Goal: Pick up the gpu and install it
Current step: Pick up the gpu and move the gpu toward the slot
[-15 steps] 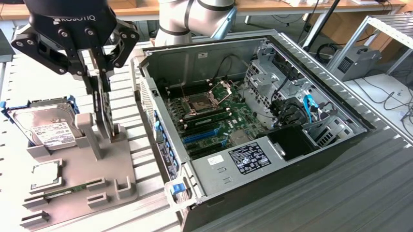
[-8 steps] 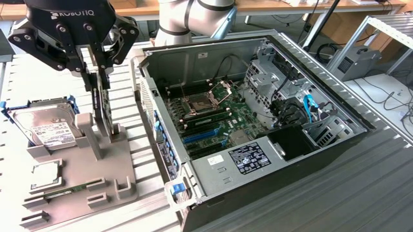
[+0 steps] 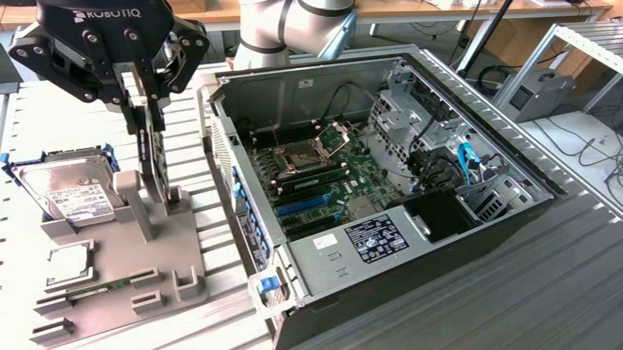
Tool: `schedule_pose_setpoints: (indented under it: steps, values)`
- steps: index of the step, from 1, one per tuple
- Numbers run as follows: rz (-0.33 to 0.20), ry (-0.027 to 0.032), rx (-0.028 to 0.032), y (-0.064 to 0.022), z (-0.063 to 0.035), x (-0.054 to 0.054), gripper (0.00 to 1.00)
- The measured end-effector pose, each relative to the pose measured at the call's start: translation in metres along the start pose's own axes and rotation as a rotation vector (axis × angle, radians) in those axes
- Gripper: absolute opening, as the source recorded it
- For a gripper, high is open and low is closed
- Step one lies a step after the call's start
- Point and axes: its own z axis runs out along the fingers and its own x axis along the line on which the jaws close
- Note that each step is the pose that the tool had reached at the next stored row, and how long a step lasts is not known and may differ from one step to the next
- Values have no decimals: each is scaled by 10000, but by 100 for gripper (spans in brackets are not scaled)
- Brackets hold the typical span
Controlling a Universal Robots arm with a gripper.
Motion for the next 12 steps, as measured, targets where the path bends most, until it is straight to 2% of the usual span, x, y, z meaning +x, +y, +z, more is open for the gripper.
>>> schedule_pose_setpoints:
  steps: [12]
  values:
    - [0, 0, 0, 2, -71, -2, 26]
